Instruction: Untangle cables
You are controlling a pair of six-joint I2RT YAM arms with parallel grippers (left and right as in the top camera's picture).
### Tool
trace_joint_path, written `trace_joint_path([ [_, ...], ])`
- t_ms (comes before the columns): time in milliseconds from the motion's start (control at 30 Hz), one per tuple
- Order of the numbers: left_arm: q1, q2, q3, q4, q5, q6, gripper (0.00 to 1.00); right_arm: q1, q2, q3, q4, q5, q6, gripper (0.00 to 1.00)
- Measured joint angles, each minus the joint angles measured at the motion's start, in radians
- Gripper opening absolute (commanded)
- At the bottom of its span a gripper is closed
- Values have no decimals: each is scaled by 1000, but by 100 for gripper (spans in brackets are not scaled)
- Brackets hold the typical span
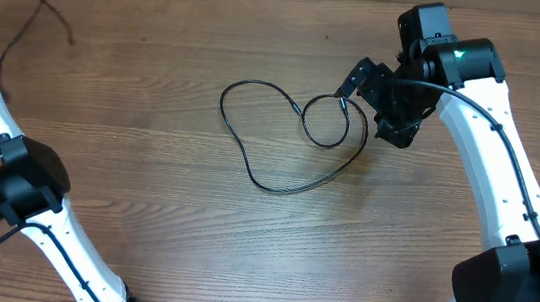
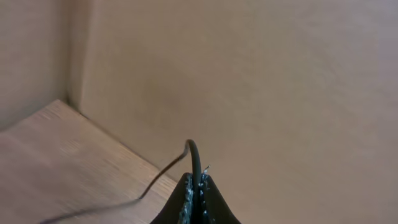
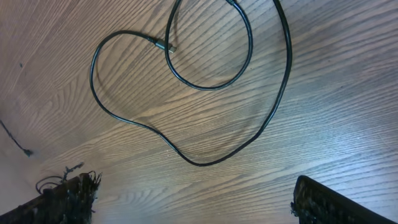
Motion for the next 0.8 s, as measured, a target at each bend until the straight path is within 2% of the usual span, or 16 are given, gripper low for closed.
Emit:
trace_joint_path([
  [133, -1, 18, 0, -67, -244, -41, 4, 0, 0, 0, 0, 0, 0, 100],
  [233, 6, 43, 0, -107, -444, -54, 8, 0, 0, 0, 0, 0, 0, 100],
  [333, 22, 94, 0, -129, -543, -68, 16, 0, 0, 0, 0, 0, 0, 100],
  [433, 33, 155, 2, -170, -562, -76, 21, 0, 0, 0, 0, 0, 0, 100],
  [467, 36, 183, 2, -189, -562, -80, 29, 0, 0, 0, 0, 0, 0, 100],
  [533, 40, 239, 2, -223, -561, -94, 56, 0, 0, 0, 0, 0, 0, 100],
  [600, 40, 294, 2, -269, -554, -101, 99, 0, 0, 0, 0, 0, 0, 100],
  [700, 39, 339, 0, -355, -545, -117, 100, 0, 0, 0, 0, 0, 0, 100],
  [800, 44, 345, 0, -456, -539, -188, 100, 0, 0, 0, 0, 0, 0, 100],
])
